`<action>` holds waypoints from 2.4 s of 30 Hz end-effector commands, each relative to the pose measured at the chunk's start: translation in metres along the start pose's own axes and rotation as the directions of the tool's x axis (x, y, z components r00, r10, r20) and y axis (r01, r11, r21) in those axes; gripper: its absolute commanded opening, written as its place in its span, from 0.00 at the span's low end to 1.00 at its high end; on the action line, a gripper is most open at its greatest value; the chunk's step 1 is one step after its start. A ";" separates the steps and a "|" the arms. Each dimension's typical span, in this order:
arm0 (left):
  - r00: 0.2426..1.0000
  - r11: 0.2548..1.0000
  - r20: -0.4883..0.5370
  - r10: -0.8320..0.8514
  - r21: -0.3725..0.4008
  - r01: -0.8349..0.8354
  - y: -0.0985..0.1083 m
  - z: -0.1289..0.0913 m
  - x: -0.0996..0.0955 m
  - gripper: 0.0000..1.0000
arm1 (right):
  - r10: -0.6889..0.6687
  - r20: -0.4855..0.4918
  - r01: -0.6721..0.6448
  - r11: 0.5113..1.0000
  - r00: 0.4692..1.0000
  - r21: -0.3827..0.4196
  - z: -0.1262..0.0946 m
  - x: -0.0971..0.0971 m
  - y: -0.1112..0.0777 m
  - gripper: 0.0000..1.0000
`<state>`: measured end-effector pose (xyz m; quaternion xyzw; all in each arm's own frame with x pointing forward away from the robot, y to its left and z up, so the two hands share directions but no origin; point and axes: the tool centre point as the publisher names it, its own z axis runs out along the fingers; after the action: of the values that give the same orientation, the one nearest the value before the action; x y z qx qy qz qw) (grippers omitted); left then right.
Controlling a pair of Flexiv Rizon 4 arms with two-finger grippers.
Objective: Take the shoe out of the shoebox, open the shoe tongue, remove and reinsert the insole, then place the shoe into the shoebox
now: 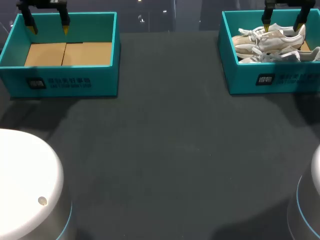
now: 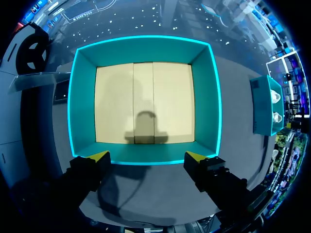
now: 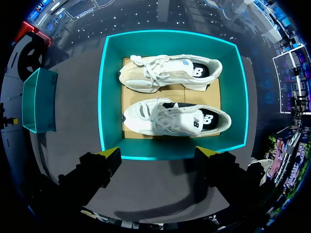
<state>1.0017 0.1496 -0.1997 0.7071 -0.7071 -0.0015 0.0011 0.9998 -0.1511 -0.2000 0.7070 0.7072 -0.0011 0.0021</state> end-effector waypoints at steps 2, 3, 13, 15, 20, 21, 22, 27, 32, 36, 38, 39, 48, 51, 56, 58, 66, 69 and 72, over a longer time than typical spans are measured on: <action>1.000 1.000 -0.001 0.000 0.001 0.000 0.001 0.000 0.000 1.00 | 0.000 0.000 0.000 1.000 1.000 0.000 0.000 0.000 0.000 1.00; 1.000 1.000 -0.001 0.000 0.001 0.000 0.001 0.000 0.000 1.00 | 0.000 0.000 0.000 1.000 1.000 0.000 0.000 0.000 0.000 1.00; 1.000 1.000 -0.001 0.000 0.001 0.000 0.001 0.000 0.000 1.00 | 0.000 0.000 0.000 1.000 1.000 0.000 0.000 0.000 0.000 1.00; 1.000 1.000 -0.001 0.000 0.001 0.000 0.001 0.000 0.000 1.00 | 0.008 0.011 -0.008 1.000 1.000 -0.010 0.002 -0.004 0.001 1.00; 1.000 1.000 -0.001 0.000 0.001 0.000 0.001 0.000 0.000 1.00 | 0.032 0.037 -0.030 0.998 0.999 -0.048 0.003 -0.025 0.005 1.00; 1.000 1.000 -0.001 0.000 0.001 0.000 0.001 0.000 0.000 1.00 | 0.040 0.047 -0.037 0.998 0.998 -0.055 0.004 -0.030 0.007 1.00; 1.000 1.000 -0.001 0.000 0.001 0.000 0.001 0.000 0.000 1.00 | 0.046 0.052 -0.043 0.997 0.998 -0.058 0.006 -0.037 0.008 1.00; 1.000 1.000 -0.001 0.000 0.001 0.000 0.001 0.000 0.000 1.00 | 0.070 0.078 -0.065 0.996 0.994 -0.067 0.012 -0.062 0.014 1.00; 1.000 1.000 -0.001 0.000 0.001 0.000 0.001 0.000 0.000 1.00 | 0.085 0.110 -0.078 0.995 0.990 -0.067 0.022 -0.085 0.019 1.00; 1.000 1.000 -0.001 0.000 0.001 0.000 0.001 0.000 0.000 1.00 | 0.090 0.126 -0.082 0.994 0.988 -0.068 0.029 -0.099 0.021 1.00; 1.000 1.000 -0.001 0.000 0.001 0.000 0.001 0.000 0.000 1.00 | 0.097 0.133 -0.089 0.994 0.986 -0.064 0.035 -0.106 0.023 1.00; 1.000 1.000 -0.001 0.000 0.001 0.000 0.001 0.000 0.000 1.00 | 0.103 0.135 -0.095 0.993 0.985 -0.064 0.037 -0.110 0.023 1.00; 1.000 1.000 -0.001 0.000 0.001 0.000 0.001 0.000 0.000 1.00 | 0.142 0.165 -0.136 0.990 0.976 -0.044 0.060 -0.141 0.027 1.00; 1.000 1.000 -0.001 0.000 0.001 0.000 0.001 0.000 0.000 1.00 | 0.152 0.172 -0.148 0.988 0.973 -0.034 0.069 -0.149 0.028 1.00; 1.000 1.000 -0.001 0.000 0.001 0.000 0.001 0.000 0.000 1.00 | 0.160 0.179 -0.158 0.987 0.971 -0.024 0.080 -0.159 0.028 1.00; 1.000 1.000 -0.001 0.000 0.001 0.000 0.001 0.000 0.000 1.00 | 0.166 0.184 -0.165 0.986 0.969 -0.021 0.086 -0.165 0.028 1.00; 1.000 1.000 -0.001 0.000 0.001 0.000 0.001 0.000 0.000 1.00 | 0.175 0.171 -0.175 0.984 0.970 -0.016 0.108 -0.177 0.026 0.97; 1.000 1.000 -0.001 0.000 0.001 0.000 0.001 0.000 0.000 1.00 | 0.172 0.174 -0.172 0.985 0.970 -0.020 0.113 -0.180 0.026 0.92; 1.000 1.000 -0.001 0.000 0.001 0.000 0.001 0.000 0.000 1.00 | 0.173 0.173 -0.172 0.985 0.970 -0.023 0.115 -0.184 0.026 0.89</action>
<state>1.0017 0.1497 -0.1997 0.7071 -0.7071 -0.0015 0.0012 1.0257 -0.3330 -0.3120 0.7630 0.6399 -0.0617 0.0674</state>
